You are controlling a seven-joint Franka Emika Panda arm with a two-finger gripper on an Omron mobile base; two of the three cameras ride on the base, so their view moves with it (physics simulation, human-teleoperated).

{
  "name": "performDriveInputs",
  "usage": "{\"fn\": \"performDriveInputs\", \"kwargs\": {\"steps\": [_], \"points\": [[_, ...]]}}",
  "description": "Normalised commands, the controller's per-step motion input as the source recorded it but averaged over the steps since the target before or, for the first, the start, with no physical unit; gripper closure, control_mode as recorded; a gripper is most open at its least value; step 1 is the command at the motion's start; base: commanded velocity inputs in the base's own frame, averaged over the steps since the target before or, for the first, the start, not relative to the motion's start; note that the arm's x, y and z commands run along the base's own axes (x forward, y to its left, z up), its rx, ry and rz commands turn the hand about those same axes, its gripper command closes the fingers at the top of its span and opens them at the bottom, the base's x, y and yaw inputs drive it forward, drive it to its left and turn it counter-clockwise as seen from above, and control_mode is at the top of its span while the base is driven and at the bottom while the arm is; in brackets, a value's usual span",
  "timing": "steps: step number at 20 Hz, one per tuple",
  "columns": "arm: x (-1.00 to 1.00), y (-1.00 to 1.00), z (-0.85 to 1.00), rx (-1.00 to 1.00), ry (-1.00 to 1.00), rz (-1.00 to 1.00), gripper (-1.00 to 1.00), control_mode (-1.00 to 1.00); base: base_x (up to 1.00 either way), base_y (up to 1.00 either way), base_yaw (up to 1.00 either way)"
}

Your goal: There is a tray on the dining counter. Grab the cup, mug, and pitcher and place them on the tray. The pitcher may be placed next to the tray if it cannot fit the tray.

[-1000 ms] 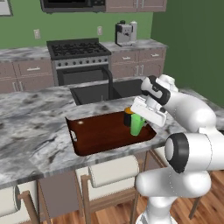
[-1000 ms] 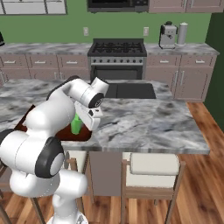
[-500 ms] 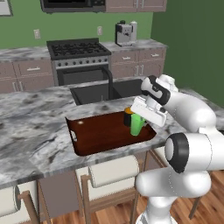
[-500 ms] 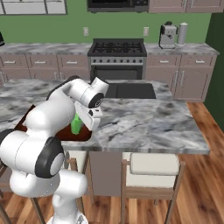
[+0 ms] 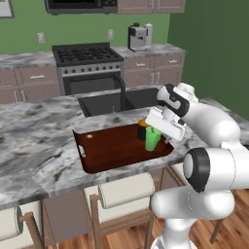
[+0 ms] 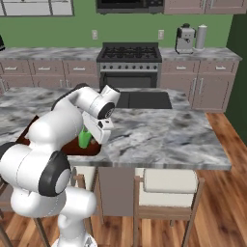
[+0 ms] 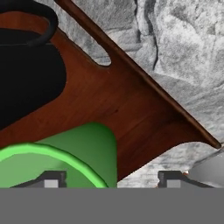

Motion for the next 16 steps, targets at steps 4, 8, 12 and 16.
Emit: {"fn": "performDriveInputs", "kwargs": {"steps": [4, 8, 12, 16], "points": [[0.00, 0.00, 0.00, 0.00, 0.00, 0.00, -1.00, -1.00, 0.00, 0.00, 0.00], [0.03, 0.00, 0.00, 0.00, 0.00, 0.00, -1.00, -1.00, 0.00, 0.00, 0.00], [0.02, 0.03, 0.24, 0.00, 0.03, 0.00, -1.00, -1.00, 0.00, 0.00, 0.00], [-0.16, 0.16, 0.48, 0.00, 0.00, 0.03, -1.00, -1.00, 0.00, 0.00, 0.00]]}}
